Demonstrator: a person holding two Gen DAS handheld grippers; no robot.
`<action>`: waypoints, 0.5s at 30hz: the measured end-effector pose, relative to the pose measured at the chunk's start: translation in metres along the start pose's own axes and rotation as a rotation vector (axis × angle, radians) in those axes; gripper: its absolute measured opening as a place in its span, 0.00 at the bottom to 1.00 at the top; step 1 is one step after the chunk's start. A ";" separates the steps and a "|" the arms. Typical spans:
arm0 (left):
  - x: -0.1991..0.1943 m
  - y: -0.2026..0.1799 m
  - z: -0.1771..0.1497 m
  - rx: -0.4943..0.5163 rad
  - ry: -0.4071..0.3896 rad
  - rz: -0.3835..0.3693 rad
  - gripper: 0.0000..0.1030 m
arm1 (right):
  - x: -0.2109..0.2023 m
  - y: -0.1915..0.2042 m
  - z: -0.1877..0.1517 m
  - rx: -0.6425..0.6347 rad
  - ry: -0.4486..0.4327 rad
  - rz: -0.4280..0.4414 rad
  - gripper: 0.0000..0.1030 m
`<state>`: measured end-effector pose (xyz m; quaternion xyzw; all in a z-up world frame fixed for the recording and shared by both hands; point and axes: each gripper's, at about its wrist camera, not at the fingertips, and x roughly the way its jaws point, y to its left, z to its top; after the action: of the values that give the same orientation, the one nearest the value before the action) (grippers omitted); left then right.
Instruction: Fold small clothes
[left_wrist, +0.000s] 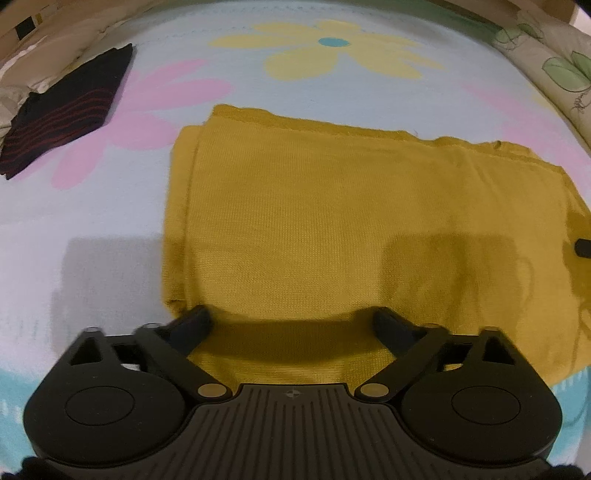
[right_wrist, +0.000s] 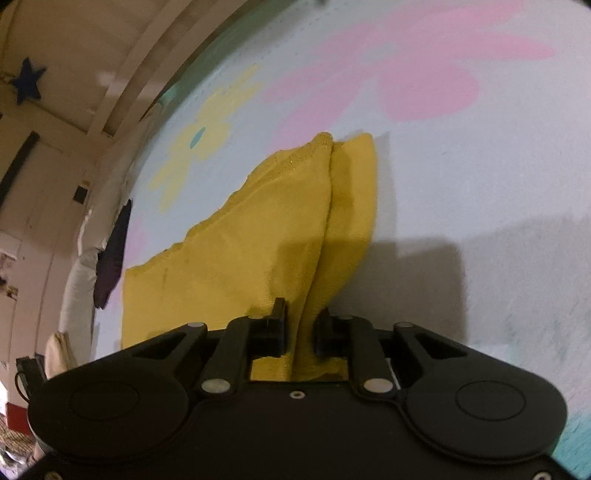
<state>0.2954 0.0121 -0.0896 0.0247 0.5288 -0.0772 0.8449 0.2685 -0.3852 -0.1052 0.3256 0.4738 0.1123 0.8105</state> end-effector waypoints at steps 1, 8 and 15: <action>-0.003 0.002 0.002 -0.001 -0.007 -0.003 0.78 | 0.000 0.002 0.000 -0.010 -0.002 -0.012 0.23; -0.026 0.035 0.018 -0.119 -0.062 -0.011 0.75 | -0.011 0.036 0.005 -0.071 -0.017 -0.080 0.23; -0.033 0.047 0.022 -0.152 -0.076 -0.057 0.75 | -0.005 0.078 0.001 -0.131 -0.015 -0.098 0.23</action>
<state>0.3087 0.0587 -0.0524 -0.0576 0.5013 -0.0619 0.8612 0.2761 -0.3289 -0.0519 0.2490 0.4749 0.1011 0.8380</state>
